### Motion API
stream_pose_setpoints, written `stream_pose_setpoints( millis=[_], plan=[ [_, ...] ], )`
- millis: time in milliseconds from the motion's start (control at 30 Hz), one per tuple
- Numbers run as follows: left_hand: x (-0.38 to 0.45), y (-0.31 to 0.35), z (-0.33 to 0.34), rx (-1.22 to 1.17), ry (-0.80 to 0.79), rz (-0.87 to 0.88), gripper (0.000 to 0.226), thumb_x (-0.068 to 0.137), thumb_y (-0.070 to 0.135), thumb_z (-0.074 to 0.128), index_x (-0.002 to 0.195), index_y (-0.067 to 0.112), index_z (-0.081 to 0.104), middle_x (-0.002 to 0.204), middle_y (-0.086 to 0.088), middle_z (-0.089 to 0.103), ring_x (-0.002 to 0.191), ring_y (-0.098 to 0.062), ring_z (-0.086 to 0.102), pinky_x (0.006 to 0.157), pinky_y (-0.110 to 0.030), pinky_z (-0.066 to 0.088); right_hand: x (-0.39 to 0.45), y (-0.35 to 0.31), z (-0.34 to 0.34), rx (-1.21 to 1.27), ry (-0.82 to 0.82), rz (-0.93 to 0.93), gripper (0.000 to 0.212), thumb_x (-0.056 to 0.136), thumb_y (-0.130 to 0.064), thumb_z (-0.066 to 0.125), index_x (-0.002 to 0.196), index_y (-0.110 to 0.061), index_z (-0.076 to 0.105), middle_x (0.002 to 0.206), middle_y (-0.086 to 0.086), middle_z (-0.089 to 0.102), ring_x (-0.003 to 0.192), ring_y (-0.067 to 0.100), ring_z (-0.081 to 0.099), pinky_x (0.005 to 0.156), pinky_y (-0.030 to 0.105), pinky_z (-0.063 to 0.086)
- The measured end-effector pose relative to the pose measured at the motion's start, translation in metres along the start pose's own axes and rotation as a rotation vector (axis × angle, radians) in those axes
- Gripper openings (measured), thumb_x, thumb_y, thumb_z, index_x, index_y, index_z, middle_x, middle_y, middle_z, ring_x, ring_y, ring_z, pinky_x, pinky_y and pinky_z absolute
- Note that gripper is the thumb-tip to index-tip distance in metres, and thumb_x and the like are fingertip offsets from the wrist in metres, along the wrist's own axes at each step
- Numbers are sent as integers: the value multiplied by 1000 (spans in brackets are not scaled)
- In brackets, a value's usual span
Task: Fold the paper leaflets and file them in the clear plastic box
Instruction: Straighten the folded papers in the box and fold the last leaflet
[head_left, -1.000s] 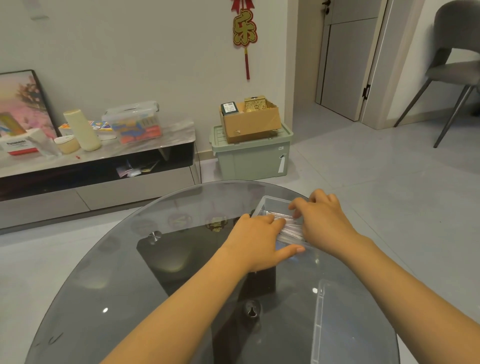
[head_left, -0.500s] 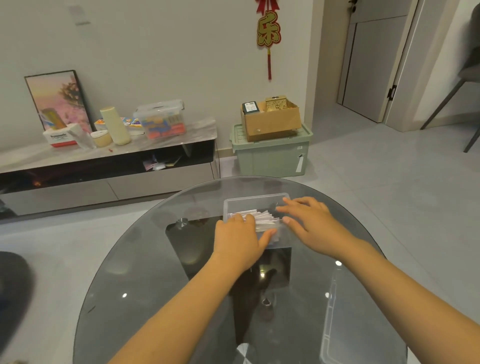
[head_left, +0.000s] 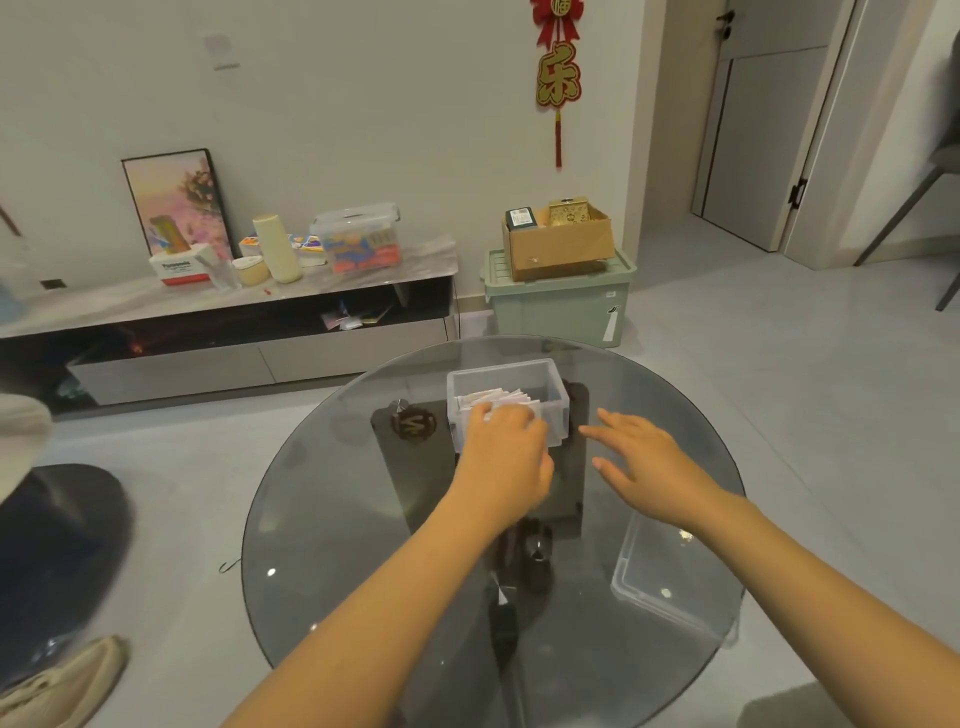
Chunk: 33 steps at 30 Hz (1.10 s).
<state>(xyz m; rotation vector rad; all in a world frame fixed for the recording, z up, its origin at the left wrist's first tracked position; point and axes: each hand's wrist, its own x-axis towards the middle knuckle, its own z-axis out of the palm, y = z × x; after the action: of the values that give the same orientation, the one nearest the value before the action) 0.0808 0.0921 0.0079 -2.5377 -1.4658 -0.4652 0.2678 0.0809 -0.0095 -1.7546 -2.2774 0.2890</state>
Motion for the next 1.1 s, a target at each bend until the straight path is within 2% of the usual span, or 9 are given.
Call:
stream_pose_setpoints(
  millis=[67, 167, 300, 433, 600, 767, 933, 1000, 1100],
  plan=[
    [-12, 14, 2, -51, -48, 91, 30, 83, 18, 45, 100, 12, 69, 100, -4, 67, 98, -25, 58, 94, -42, 29, -19, 12, 2, -49, -35, 45, 43, 99, -33, 39, 142, -29, 37, 155, -4, 22, 142, 15, 16, 113, 33, 16],
    [-30, 38, 6, -186, -175, 197, 34, 88, 14, 44, 115, 16, 65, 115, 0, 65, 108, -20, 53, 97, -36, 25, -45, 30, 3, -127, -76, 113, 40, 99, -35, 36, 139, -30, 41, 152, -6, 29, 142, 16, 18, 113, 33, 17],
    [-44, 63, 17, -257, -335, 296, 39, 88, 16, 42, 121, 21, 62, 123, 3, 62, 114, -17, 49, 93, -31, 28, -73, 44, 8, -145, -177, 182, 48, 97, -43, 38, 143, -34, 32, 156, -7, 18, 143, 20, 14, 113, 36, 16],
    [-49, 66, 21, -162, -391, 312, 44, 87, 34, 35, 118, 21, 64, 126, 6, 60, 114, -16, 51, 94, -34, 30, -86, 45, 9, -159, -177, 192, 53, 94, -52, 37, 145, -38, 27, 157, -6, 12, 139, 23, 17, 110, 36, 16],
    [-55, 58, 11, -26, -460, 135, 52, 90, 50, 27, 124, 27, 58, 134, 0, 51, 122, -21, 45, 99, -38, 31, -88, 30, 10, -131, -153, 218, 58, 89, -60, 42, 143, -41, 30, 155, 0, 20, 133, 26, 22, 108, 36, 20],
    [-71, 53, 7, -42, -588, -203, 49, 98, 50, 28, 142, 30, 33, 138, -15, 39, 126, -32, 35, 104, -42, 32, -85, 10, 15, 103, -149, 297, 63, 86, -54, 55, 143, -36, 34, 149, 6, 29, 135, 28, 20, 109, 36, 25],
    [-79, 50, 11, -558, -446, -528, 47, 96, 31, 43, 142, 24, 39, 144, -10, 39, 132, -31, 31, 108, -41, 32, -81, -10, 23, 267, -80, 362, 59, 87, -39, 61, 140, -23, 42, 141, 8, 38, 133, 27, 27, 108, 34, 29],
    [-80, 48, 8, -754, -292, -633, 47, 93, 20, 48, 140, 23, 43, 144, -5, 42, 133, -28, 34, 107, -40, 35, -79, -16, 24, 343, -13, 375, 55, 87, -32, 62, 138, -20, 45, 140, 7, 41, 133, 27, 29, 108, 33, 28],
    [-74, 37, -4, -802, -14, -674, 47, 91, 12, 53, 137, 18, 47, 143, -1, 43, 134, -23, 34, 108, -35, 34, -69, -29, 15, 437, 138, 309, 51, 88, -25, 61, 137, -18, 48, 138, 7, 43, 132, 24, 30, 107, 28, 26]
  ],
)
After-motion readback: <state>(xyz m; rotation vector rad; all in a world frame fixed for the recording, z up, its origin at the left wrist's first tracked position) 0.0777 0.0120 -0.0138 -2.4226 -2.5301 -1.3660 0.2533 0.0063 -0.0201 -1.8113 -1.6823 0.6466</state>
